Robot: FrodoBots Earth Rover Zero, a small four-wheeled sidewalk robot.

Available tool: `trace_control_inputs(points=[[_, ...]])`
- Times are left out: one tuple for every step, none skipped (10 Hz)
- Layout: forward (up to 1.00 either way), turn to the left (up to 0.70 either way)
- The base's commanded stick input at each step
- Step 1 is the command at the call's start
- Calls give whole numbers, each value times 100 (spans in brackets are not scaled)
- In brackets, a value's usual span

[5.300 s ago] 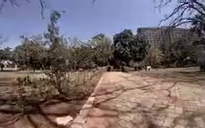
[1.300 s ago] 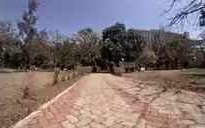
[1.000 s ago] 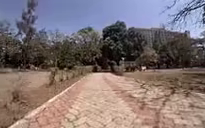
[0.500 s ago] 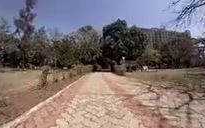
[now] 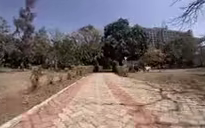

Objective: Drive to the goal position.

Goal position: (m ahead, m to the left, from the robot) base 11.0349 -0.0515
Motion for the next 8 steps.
trace_control_inputs(points=[[100, 0], [100, 0], [100, 0], [100, 0], [100, 0], [100, 0], [100, 0], [100, 0]])
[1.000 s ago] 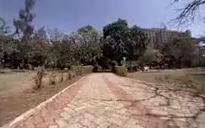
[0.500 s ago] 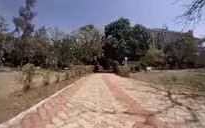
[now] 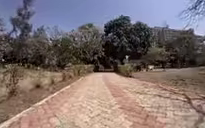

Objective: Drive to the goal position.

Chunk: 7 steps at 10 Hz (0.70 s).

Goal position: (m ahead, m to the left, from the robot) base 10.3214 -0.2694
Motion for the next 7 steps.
trace_control_inputs(points=[[100, 0], [100, 0], [100, 0], [100, 0], [100, 0], [100, 0], [100, 0]])
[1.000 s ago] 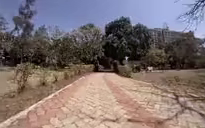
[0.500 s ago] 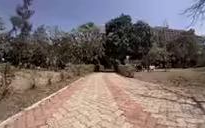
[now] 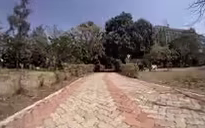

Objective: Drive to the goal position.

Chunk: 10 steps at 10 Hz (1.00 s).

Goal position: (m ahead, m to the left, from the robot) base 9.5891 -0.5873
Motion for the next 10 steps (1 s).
trace_control_inputs(points=[[100, 0], [100, 0], [100, 0], [100, 0], [100, 0], [100, 0], [100, 0], [100, 0], [100, 0], [100, 0]])
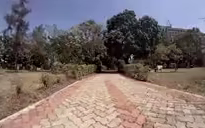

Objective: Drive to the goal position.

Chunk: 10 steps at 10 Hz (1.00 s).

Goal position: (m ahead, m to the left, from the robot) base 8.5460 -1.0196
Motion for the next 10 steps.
trace_control_inputs(points=[[100, 0], [100, 0], [100, 0], [100, 0], [100, 0], [100, -22], [100, 0], [100, 0], [100, 0], [100, 0]])
